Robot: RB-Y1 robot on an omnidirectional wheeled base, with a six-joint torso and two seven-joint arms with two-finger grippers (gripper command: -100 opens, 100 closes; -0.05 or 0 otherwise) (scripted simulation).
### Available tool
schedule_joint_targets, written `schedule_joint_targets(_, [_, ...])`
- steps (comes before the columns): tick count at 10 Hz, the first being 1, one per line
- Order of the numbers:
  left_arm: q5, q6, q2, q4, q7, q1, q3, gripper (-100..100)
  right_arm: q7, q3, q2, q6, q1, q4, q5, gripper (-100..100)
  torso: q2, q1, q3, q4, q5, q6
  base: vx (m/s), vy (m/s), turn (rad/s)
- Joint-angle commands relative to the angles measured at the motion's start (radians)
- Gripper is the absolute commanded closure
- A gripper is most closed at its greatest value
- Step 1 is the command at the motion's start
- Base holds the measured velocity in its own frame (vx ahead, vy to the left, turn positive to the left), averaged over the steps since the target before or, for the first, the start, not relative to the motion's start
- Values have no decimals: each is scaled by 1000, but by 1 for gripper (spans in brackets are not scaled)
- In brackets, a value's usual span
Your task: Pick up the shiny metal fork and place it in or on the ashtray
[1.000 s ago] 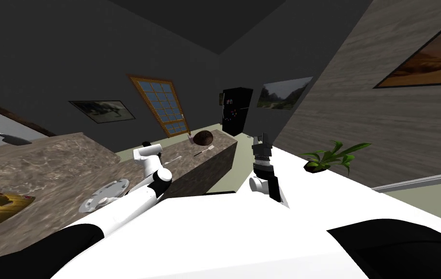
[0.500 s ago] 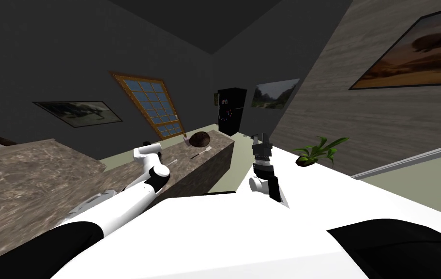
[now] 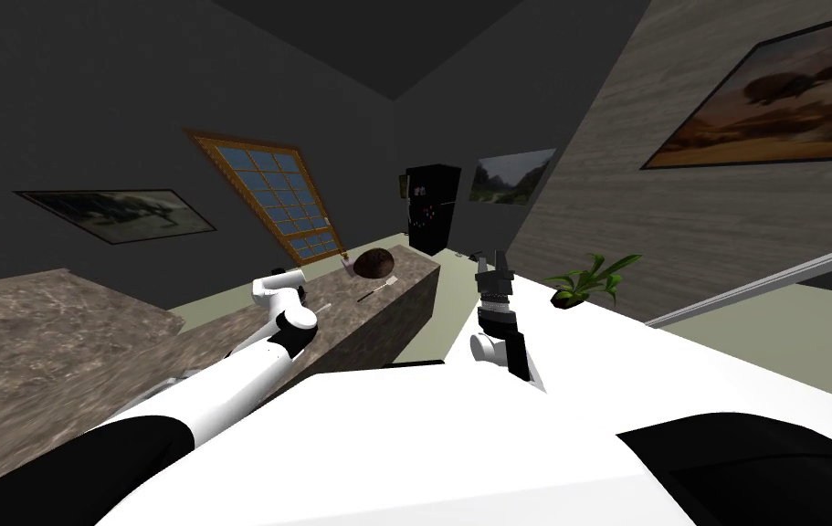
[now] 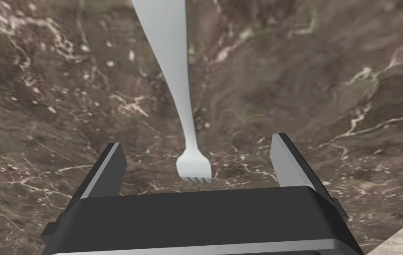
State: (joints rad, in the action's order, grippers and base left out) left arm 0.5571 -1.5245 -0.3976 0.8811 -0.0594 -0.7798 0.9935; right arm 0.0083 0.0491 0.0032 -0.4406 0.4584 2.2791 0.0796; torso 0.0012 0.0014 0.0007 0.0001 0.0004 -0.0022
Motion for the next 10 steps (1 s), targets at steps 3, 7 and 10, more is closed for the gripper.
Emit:
schedule_joint_targets(3, [5,-15,-7,-20,2,-7,4,0,0,0,0,0,0,0,0,0,0,-1,0,0,0,0,-7,8,-22])
schedule_joint_targets(7, [-11,23,0,-49,19,10,-9,100,0,0,0,0,0,0,0,0,-1,-2,-1,0,0,0,6,-7,19])
schedule_joint_targets(10, [-11,21,-1,-48,20,9,-8,100,0,0,0,0,0,0,0,0,-1,0,-1,-1,1,0,0,0,0])
